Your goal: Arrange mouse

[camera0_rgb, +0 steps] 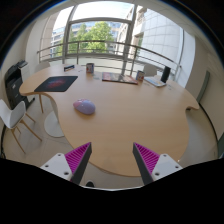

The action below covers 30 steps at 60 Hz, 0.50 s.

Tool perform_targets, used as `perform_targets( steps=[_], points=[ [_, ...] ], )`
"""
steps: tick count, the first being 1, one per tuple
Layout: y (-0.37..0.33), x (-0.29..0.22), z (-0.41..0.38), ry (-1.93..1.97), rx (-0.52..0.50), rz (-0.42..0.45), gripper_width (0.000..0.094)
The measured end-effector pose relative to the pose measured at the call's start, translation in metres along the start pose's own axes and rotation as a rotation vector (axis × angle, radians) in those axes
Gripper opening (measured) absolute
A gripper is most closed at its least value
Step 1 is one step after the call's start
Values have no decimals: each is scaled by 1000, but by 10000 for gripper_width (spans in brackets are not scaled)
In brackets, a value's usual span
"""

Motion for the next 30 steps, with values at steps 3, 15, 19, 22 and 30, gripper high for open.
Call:
perform_targets(
  steps=[3,15,19,22,30],
  points=[
    [19,-4,-17,-11,-25,7,846],
    [107,-23,-69,-16,-56,24,848],
    [133,-30,-80,-17,-57,20,845],
    [149,-38,-88,-21,-59,26,836],
    [187,-58,-94,-6,-58,31,839]
  ],
)
Point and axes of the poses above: the point between the fingertips, and its own axes, seen from behind it with the camera up: z to the right, x down, y forward, the way the camera looks, the point moved 10 cm from there along -y, backward, against the way the camera looks, and after that the axes turned 15 degrees about z, right-handed, at the moved point
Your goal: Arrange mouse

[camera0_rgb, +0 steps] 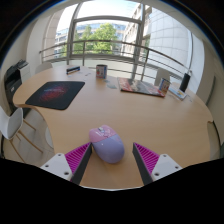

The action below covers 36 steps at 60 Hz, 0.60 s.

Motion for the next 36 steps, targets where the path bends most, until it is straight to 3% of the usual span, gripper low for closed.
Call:
perform_targets(
  steps=[9,14,27,36],
  points=[
    [30,-14,0,52,-2,-14,750],
    [39,-16,-5,79,-19,-19,587],
    [41,-19,-9,50,42,-32,489],
    [34,-40,-9,62,157,-47,445]
  ],
)
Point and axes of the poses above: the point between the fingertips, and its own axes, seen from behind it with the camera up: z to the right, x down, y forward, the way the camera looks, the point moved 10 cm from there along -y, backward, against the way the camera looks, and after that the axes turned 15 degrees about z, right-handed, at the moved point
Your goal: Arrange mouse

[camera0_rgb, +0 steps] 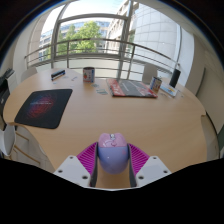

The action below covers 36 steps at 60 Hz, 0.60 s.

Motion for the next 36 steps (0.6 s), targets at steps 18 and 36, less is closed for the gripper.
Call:
perform_targets(
  steps=[18,36],
  points=[
    [-16,-198,-66,87,149,312,442],
    [73,-191,-258,84,-135,208,440]
  ],
)
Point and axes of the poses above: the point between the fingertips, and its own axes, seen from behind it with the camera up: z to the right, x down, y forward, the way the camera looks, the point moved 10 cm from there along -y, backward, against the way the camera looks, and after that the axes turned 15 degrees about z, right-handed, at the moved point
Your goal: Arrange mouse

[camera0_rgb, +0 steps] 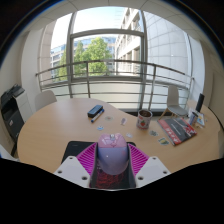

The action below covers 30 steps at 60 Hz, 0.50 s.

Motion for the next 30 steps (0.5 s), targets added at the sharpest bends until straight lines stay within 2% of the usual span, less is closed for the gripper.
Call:
perform_targets(
  steps=[3,4,8,20,23,26,30],
  points=[
    [17,26,-15,4,-12,-64,440],
    [26,49,-20,4,-18,-72,441],
    [34,64,-37,10,-22,-132,450],
    [48,100,-46,28,-47,-231,592],
    [46,101,-45,12,-39,-230,677],
    [41,97,-45,-10,-38,-227,847],
    [32,86,-43,-24,-35,-213,831]
  ],
)
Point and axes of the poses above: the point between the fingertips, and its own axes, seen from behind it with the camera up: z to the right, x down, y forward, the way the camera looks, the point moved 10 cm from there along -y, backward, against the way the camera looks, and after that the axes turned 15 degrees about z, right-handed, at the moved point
